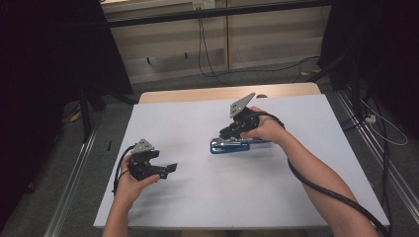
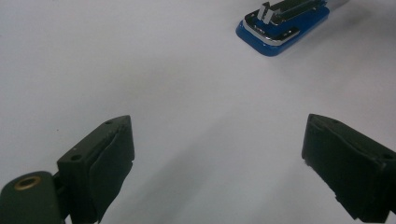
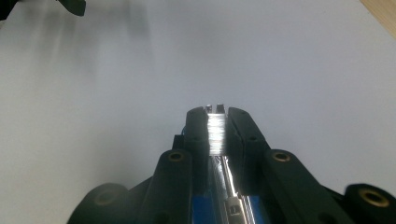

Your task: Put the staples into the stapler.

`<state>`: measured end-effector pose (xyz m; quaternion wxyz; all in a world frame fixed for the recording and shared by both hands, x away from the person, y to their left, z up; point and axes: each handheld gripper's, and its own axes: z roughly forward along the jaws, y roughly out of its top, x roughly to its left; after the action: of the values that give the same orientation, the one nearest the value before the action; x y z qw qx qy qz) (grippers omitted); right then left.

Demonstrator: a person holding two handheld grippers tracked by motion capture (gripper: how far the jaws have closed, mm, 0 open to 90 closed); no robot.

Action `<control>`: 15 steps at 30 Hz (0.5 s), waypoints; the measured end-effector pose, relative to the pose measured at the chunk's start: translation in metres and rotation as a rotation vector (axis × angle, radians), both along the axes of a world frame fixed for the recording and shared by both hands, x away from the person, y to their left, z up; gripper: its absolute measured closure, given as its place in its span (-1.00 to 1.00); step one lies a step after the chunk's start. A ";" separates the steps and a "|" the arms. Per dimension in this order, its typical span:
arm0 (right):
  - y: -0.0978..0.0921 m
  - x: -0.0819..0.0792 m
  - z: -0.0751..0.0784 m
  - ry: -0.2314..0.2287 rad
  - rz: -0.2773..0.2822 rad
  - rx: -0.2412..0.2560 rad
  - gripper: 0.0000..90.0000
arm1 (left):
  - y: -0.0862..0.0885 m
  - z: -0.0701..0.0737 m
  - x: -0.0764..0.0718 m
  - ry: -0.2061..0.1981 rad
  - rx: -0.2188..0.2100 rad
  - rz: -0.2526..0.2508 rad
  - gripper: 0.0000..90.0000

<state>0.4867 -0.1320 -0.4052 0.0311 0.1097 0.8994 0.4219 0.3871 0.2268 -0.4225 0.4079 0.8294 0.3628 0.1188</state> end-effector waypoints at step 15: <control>0.005 0.005 -0.008 0.006 0.024 -0.010 0.76 | 0.000 -0.001 0.000 0.002 0.002 0.002 -0.79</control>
<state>0.4913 -0.1269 -0.4130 0.0240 0.0999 0.9029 0.4174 0.3872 0.2271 -0.4230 0.4065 0.8297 0.3639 0.1185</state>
